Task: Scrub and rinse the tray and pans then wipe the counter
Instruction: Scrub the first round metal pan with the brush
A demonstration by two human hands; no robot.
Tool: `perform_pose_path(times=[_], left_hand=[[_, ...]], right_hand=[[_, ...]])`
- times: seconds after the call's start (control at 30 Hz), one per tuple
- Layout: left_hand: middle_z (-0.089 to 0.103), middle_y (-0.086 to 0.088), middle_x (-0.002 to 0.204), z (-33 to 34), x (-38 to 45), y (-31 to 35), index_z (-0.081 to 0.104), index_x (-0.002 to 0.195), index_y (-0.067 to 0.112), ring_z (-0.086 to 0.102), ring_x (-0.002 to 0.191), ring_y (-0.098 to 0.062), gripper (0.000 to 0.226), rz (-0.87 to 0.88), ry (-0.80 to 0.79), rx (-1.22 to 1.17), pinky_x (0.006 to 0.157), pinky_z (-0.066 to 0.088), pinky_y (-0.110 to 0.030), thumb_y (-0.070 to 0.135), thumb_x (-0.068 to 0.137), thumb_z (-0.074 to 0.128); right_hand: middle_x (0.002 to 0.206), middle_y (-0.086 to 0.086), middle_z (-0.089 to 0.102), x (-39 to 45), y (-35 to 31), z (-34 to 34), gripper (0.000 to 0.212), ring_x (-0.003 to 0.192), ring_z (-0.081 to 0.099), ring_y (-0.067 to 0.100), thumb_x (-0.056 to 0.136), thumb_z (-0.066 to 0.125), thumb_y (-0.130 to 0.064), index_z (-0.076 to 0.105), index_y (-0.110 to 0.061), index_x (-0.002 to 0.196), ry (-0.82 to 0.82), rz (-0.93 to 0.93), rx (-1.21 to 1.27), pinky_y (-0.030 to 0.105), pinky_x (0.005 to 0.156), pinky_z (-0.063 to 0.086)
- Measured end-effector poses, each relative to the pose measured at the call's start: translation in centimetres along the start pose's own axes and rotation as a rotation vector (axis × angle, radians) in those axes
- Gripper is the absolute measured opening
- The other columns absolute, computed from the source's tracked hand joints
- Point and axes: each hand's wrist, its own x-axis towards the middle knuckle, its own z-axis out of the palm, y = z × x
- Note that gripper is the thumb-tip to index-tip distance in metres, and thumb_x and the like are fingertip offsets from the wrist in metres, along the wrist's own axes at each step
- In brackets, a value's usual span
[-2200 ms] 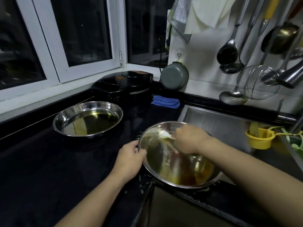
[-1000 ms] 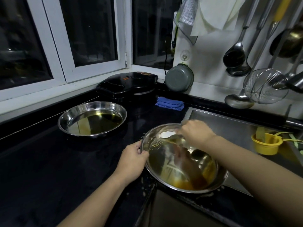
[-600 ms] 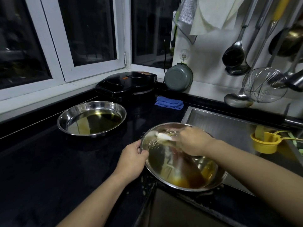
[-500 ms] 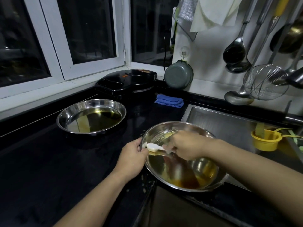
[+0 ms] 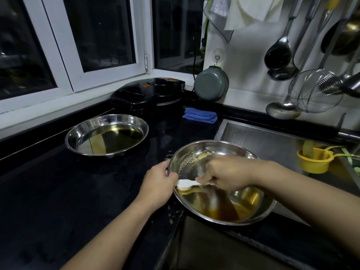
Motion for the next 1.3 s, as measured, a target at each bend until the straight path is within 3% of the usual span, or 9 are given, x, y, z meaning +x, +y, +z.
perform_pose_path(times=[0.1, 0.23, 0.33, 0.57, 0.77, 0.93, 1.07, 1.2, 1.3], left_hand=[[0.075, 0.002, 0.075, 0.0, -0.2, 0.3, 0.073, 0.108, 0.039, 0.071, 0.07, -0.011, 0.031, 0.017, -0.023, -0.013, 0.071, 0.059, -0.035, 0.016, 0.096, 0.055], [0.073, 0.007, 0.069, -0.4, -0.5, 0.7, 0.075, 0.106, 0.034, 0.062, 0.055, 0.0, 0.033, 0.008, -0.012, -0.053, 0.053, 0.046, -0.018, 0.01, 0.097, 0.054], [0.076, 0.002, 0.078, -0.3, -0.3, 0.5, 0.075, 0.104, 0.036, 0.072, 0.07, -0.016, 0.033, 0.003, 0.005, -0.051, 0.069, 0.06, -0.038, 0.011, 0.096, 0.054], [0.076, -0.001, 0.077, 0.3, 0.0, 0.0, 0.074, 0.102, 0.038, 0.073, 0.075, -0.025, 0.03, -0.019, 0.063, -0.035, 0.077, 0.06, -0.047, 0.016, 0.095, 0.054], [0.077, 0.002, 0.081, 0.1, -0.2, 0.3, 0.075, 0.103, 0.035, 0.074, 0.076, -0.02, 0.03, 0.007, 0.034, -0.022, 0.079, 0.061, -0.044, 0.013, 0.096, 0.055], [0.076, 0.004, 0.074, -0.1, -0.4, 0.6, 0.075, 0.106, 0.032, 0.071, 0.065, -0.009, 0.032, 0.002, 0.026, -0.048, 0.06, 0.054, -0.024, 0.01, 0.096, 0.055], [0.074, 0.003, 0.069, 0.1, -0.2, 0.3, 0.072, 0.115, 0.031, 0.069, 0.06, -0.009, 0.032, -0.02, 0.058, -0.076, 0.058, 0.051, -0.024, 0.012, 0.097, 0.055], [0.071, 0.001, 0.065, 0.4, 0.3, -0.4, 0.072, 0.106, 0.034, 0.059, 0.053, -0.008, 0.03, -0.014, 0.104, -0.034, 0.063, 0.055, -0.036, 0.012, 0.094, 0.055], [0.071, -0.003, 0.066, 0.5, 0.3, -0.4, 0.073, 0.102, 0.035, 0.062, 0.056, -0.012, 0.028, -0.003, 0.091, -0.034, 0.065, 0.056, -0.038, 0.014, 0.094, 0.056]], right_hand=[[0.086, -0.005, 0.064, 1.4, 0.5, -0.9, 0.03, 0.065, 0.05, 0.014, 0.093, 0.045, -0.012, 0.071, -0.02, 0.106, 0.131, 0.122, -0.113, 0.037, 0.069, 0.049], [0.074, 0.0, 0.052, 1.9, 0.3, -0.9, 0.03, 0.068, 0.054, 0.019, 0.096, 0.047, -0.018, 0.07, -0.017, 0.115, 0.149, 0.171, -0.123, 0.035, 0.058, 0.04], [0.073, -0.001, 0.059, 0.2, -0.8, 0.7, 0.032, 0.068, 0.058, 0.017, 0.105, 0.041, -0.033, 0.067, -0.026, 0.088, 0.104, -0.001, -0.023, 0.034, 0.059, 0.046], [0.101, -0.017, 0.07, -4.2, -0.6, 0.5, 0.032, 0.094, 0.058, 0.006, 0.104, 0.048, -0.041, 0.071, -0.031, 0.125, -0.076, -0.053, 0.097, 0.017, 0.086, 0.043], [0.067, -0.006, 0.056, -0.7, -1.6, -0.7, 0.038, 0.06, 0.049, 0.005, 0.106, 0.046, -0.03, 0.072, -0.022, 0.08, 0.092, 0.08, 0.005, 0.033, 0.062, 0.046], [0.08, 0.003, 0.058, 1.7, 1.2, -1.3, 0.028, 0.075, 0.059, 0.025, 0.099, 0.051, -0.035, 0.06, -0.019, 0.078, 0.177, 0.339, -0.021, 0.04, 0.07, 0.052], [0.075, -0.001, 0.06, -0.6, 0.2, -0.1, 0.04, 0.067, 0.057, 0.014, 0.104, 0.04, -0.038, 0.059, -0.026, 0.071, 0.108, 0.152, 0.005, 0.038, 0.069, 0.051], [0.088, -0.008, 0.069, -2.8, -1.9, 1.7, 0.073, 0.081, 0.062, 0.015, 0.092, 0.01, -0.062, 0.072, -0.027, 0.107, 0.046, -0.021, -0.074, 0.037, 0.076, 0.052], [0.075, -0.005, 0.06, -2.6, -1.9, 0.8, 0.05, 0.067, 0.055, 0.012, 0.104, 0.029, -0.047, 0.068, -0.025, 0.082, 0.073, 0.047, -0.022, 0.027, 0.063, 0.044]])
